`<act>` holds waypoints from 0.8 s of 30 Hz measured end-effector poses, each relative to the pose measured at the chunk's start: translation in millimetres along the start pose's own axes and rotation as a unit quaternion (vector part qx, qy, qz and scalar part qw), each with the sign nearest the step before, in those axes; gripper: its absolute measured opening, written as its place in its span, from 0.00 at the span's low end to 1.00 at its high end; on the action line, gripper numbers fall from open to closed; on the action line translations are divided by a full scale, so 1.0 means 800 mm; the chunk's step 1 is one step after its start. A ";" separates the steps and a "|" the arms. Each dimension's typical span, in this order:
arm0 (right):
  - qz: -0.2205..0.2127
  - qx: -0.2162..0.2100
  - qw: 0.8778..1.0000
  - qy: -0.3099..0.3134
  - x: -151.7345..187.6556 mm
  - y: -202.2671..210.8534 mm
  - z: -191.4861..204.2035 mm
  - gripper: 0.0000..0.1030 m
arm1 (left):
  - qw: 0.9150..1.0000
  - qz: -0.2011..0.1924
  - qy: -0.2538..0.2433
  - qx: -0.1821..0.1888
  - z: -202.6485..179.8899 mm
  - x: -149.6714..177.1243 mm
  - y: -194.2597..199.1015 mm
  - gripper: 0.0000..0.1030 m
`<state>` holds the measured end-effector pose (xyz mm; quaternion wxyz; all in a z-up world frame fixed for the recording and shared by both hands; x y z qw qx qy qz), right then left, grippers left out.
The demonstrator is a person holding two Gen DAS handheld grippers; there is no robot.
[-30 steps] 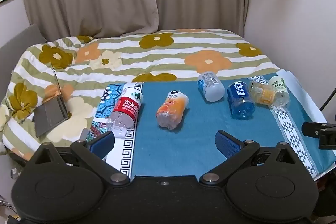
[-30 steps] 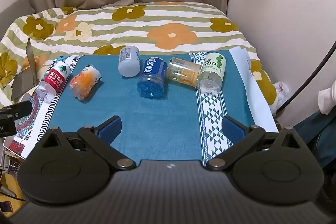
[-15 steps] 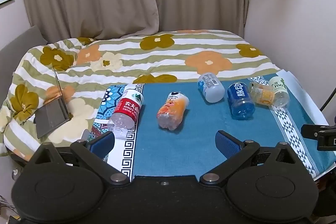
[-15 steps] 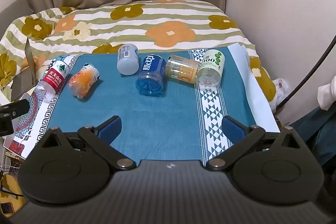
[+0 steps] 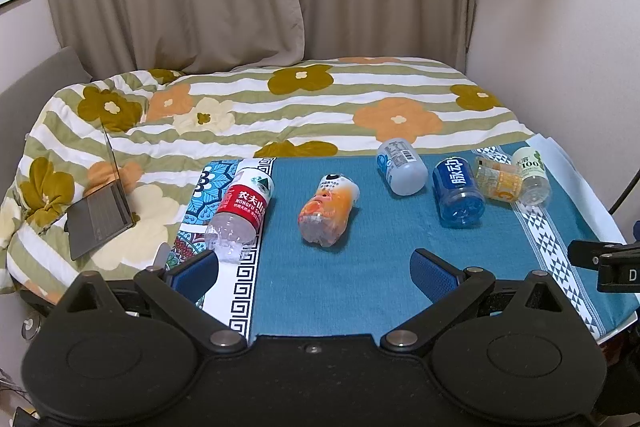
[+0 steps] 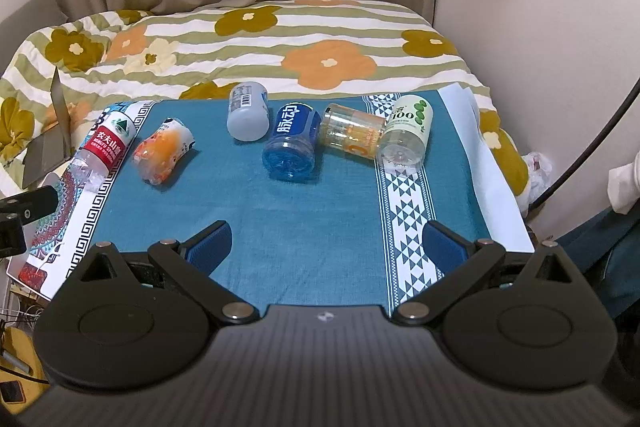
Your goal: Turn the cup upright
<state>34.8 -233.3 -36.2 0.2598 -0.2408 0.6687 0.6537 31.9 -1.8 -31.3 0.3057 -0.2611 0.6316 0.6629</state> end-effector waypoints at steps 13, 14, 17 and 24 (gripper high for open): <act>0.000 -0.001 1.000 -0.001 0.001 0.000 0.001 1.00 | 1.000 -0.001 0.002 -0.001 0.000 -0.001 0.002 1.00; 0.001 -0.001 1.000 -0.001 0.000 0.000 0.000 1.00 | 1.000 -0.001 0.003 -0.001 0.000 0.000 0.002 1.00; 0.001 -0.001 1.000 -0.001 0.000 0.000 0.000 1.00 | 1.000 -0.001 0.002 -0.001 0.000 0.000 0.002 1.00; 0.001 -0.001 1.000 -0.001 0.000 0.000 -0.001 1.00 | 1.000 -0.002 0.003 0.000 0.000 -0.001 0.002 1.00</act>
Point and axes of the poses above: each gripper's, at about its wrist camera, not at the fingertips, and y roughly against the way its jaws point, z to its left, x to its underside, the point moved 5 cm from there along -y, roughly the way its jaws point, and after that the axes turned 1 degree about y, right-handed, at the moved point
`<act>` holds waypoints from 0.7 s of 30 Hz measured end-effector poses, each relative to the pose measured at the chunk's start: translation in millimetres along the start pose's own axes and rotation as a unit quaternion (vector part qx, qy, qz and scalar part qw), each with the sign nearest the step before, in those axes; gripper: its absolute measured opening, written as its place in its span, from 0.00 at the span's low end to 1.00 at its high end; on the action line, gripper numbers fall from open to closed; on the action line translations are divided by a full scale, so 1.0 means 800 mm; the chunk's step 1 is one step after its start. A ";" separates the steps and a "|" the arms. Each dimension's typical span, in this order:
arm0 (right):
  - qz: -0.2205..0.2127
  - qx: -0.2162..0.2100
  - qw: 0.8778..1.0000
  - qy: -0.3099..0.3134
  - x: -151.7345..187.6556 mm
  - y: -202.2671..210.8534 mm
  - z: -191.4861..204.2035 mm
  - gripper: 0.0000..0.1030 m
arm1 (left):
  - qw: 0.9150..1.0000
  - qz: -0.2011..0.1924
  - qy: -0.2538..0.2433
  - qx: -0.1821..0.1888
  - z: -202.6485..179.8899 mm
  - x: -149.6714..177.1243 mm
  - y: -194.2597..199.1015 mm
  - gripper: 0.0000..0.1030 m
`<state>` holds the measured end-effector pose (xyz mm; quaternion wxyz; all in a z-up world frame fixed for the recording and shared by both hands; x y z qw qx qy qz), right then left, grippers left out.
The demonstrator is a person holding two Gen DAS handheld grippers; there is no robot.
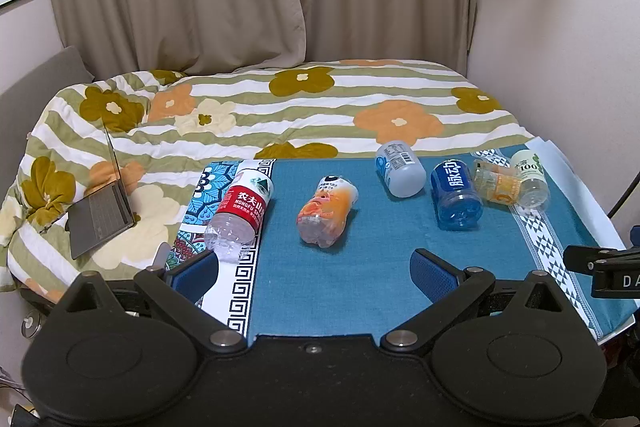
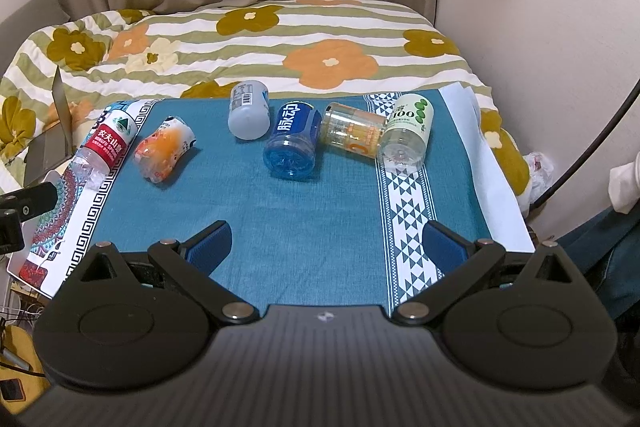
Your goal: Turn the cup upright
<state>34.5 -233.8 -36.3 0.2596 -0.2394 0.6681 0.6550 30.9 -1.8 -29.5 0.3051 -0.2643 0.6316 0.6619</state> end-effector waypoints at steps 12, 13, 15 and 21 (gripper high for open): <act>0.000 -0.001 1.000 0.000 0.001 0.000 0.000 1.00 | 1.000 0.001 0.003 0.000 -0.003 0.001 0.002 1.00; 0.000 -0.001 1.000 0.000 0.001 0.000 0.001 1.00 | 1.000 0.001 0.003 0.000 -0.003 0.001 0.002 1.00; 0.001 -0.001 1.000 0.000 0.001 0.000 0.001 1.00 | 1.000 0.002 0.004 0.000 -0.002 0.001 0.003 1.00; 0.001 -0.001 1.000 0.000 0.000 0.000 0.000 1.00 | 1.000 0.001 0.003 0.001 -0.003 0.002 0.004 1.00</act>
Point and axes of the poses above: each gripper's, at about its wrist camera, not at the fingertips, and y roughly against the way its jaws point, z to its left, x to its underside, the point moved 5 cm from there along -y, roughly the way its jaws point, and after that the axes turned 1 degree about y, right-handed, at the moved point
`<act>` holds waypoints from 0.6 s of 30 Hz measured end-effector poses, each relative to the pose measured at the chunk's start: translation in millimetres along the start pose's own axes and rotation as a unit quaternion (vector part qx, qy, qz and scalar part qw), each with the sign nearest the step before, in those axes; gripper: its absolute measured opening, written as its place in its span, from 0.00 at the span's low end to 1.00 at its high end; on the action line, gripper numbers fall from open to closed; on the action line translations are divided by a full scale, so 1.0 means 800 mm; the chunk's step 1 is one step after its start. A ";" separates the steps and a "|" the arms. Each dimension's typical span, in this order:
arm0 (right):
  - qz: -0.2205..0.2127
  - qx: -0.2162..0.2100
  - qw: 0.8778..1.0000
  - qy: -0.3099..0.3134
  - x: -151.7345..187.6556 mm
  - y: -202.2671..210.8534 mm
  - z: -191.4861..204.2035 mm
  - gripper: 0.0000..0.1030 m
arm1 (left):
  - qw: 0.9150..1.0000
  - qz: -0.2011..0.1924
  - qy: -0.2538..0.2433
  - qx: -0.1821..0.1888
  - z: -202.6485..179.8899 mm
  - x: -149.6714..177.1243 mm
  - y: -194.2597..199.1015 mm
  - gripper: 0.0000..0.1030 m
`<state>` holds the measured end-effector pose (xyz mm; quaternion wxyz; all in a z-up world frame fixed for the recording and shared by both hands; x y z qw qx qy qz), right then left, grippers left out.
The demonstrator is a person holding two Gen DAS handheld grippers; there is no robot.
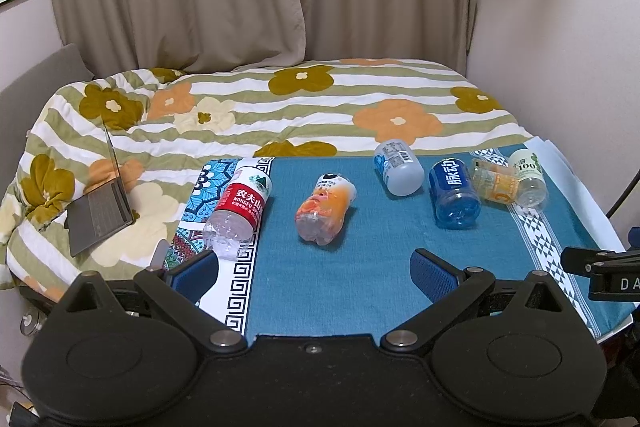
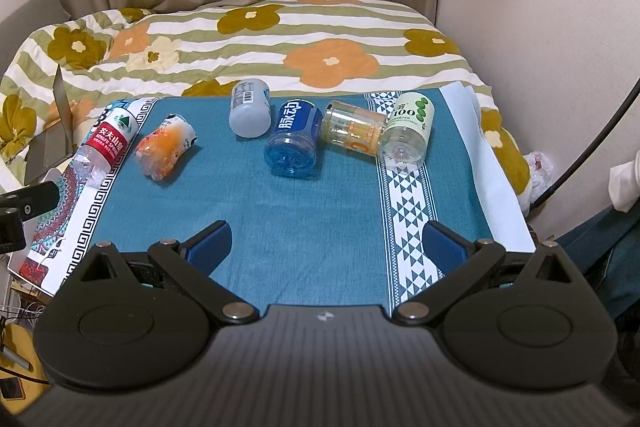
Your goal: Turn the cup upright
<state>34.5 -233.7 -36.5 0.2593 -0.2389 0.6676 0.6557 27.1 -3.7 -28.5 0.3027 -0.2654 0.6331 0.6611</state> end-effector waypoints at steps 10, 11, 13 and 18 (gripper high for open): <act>0.000 0.000 1.000 -0.002 0.005 0.000 0.001 1.00 | 1.000 -0.002 -0.005 0.000 -0.007 0.001 0.002 1.00; 0.000 0.000 1.000 -0.002 0.005 0.001 0.001 1.00 | 1.000 -0.002 -0.005 0.000 -0.008 0.002 0.002 1.00; 0.000 -0.001 1.000 -0.002 0.005 0.001 0.001 1.00 | 1.000 -0.002 -0.005 -0.001 -0.007 0.001 0.002 1.00; 0.001 -0.001 1.000 -0.002 0.005 0.002 0.001 1.00 | 1.000 -0.001 -0.005 -0.002 -0.007 0.001 0.003 1.00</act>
Point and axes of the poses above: each gripper's, at about its wrist camera, not at the fingertips, and y roughly against the way its jaws point, z to its left, x to its underside, the point moved 5 cm from there along -y, roughly the way its jaws point, and after that the axes turned 1 degree about y, right-handed, at the moved point
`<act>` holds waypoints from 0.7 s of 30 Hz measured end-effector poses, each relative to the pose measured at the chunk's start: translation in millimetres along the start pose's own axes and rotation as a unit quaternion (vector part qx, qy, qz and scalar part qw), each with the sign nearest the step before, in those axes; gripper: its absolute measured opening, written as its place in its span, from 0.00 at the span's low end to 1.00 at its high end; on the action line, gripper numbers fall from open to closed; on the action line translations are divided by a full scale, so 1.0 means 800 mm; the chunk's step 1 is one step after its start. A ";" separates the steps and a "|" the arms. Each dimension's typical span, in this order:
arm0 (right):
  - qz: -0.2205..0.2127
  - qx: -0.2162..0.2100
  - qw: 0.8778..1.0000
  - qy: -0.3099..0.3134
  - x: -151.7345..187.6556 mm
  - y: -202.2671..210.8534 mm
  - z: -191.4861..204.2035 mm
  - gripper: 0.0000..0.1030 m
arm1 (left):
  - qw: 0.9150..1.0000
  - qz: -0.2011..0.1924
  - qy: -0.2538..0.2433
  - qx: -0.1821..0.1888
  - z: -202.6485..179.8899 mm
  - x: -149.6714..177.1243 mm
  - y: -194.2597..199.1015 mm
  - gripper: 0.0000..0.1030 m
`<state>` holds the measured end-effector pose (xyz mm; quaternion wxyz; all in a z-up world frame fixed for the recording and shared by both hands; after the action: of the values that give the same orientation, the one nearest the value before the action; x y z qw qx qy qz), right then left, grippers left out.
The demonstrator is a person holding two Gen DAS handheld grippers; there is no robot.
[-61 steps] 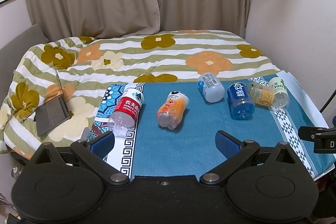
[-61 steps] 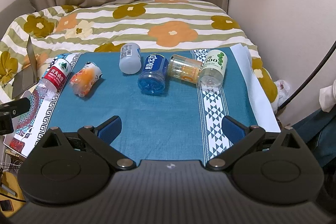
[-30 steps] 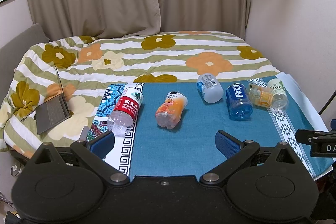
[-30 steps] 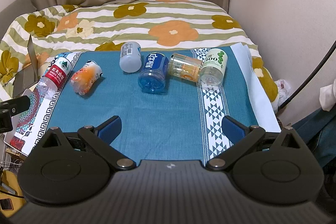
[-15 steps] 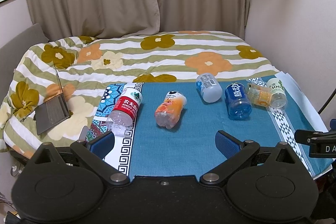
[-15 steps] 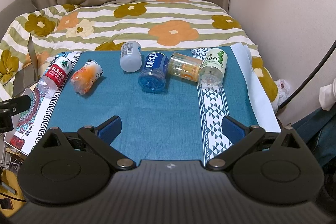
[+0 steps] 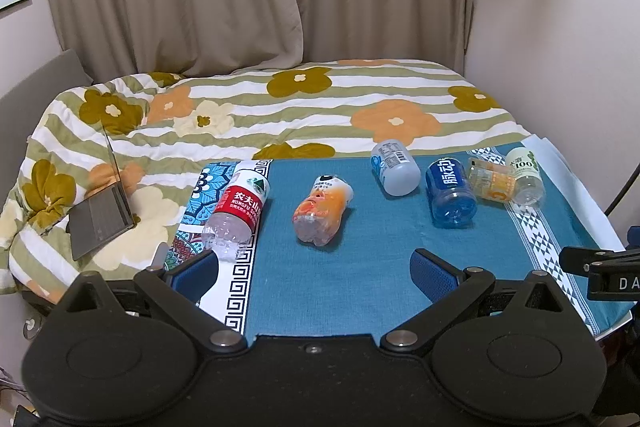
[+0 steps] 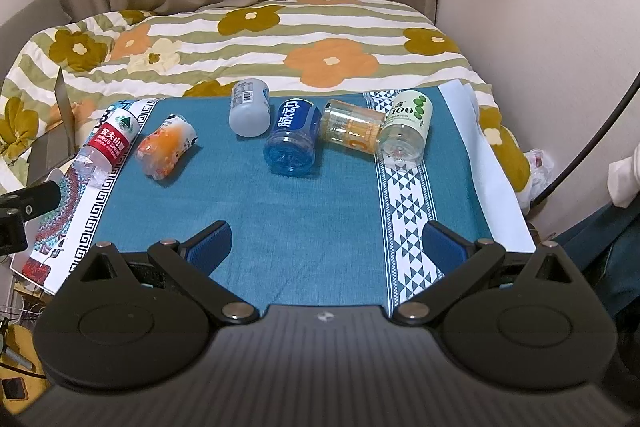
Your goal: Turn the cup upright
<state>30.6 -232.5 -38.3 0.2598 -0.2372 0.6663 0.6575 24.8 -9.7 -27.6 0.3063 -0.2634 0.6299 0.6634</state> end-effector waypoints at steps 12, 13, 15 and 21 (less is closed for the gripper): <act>0.001 -0.035 0.999 0.013 -0.014 0.004 -0.045 1.00 | 1.000 0.008 0.015 -0.011 -0.038 -0.035 -0.001 1.00; -0.001 -0.040 0.999 0.016 -0.017 0.002 -0.051 1.00 | 1.000 0.008 0.015 -0.013 -0.043 -0.040 -0.002 1.00; 0.000 -0.049 0.999 0.021 -0.022 -0.002 -0.061 1.00 | 1.000 0.009 0.017 -0.012 -0.053 -0.050 -0.007 1.00; 0.006 -0.060 0.998 0.023 -0.035 -0.025 -0.086 1.00 | 0.999 0.022 0.021 0.011 -0.074 -0.088 -0.041 1.00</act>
<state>62.4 -302.4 -35.1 0.2262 -0.2631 0.6329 0.6922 94.4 -73.6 -1.7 0.2810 -0.2595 0.6488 0.6578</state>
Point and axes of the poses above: each gripper's, at about its wrist camera, not at the fingertips, and y roughly against the way its jaws point, z to its left, x to its underside, the point moved 5 cm from there along -y, roughly the way its jaws point, and after that the axes turned 1 degree about y, right-handed, at the moved point
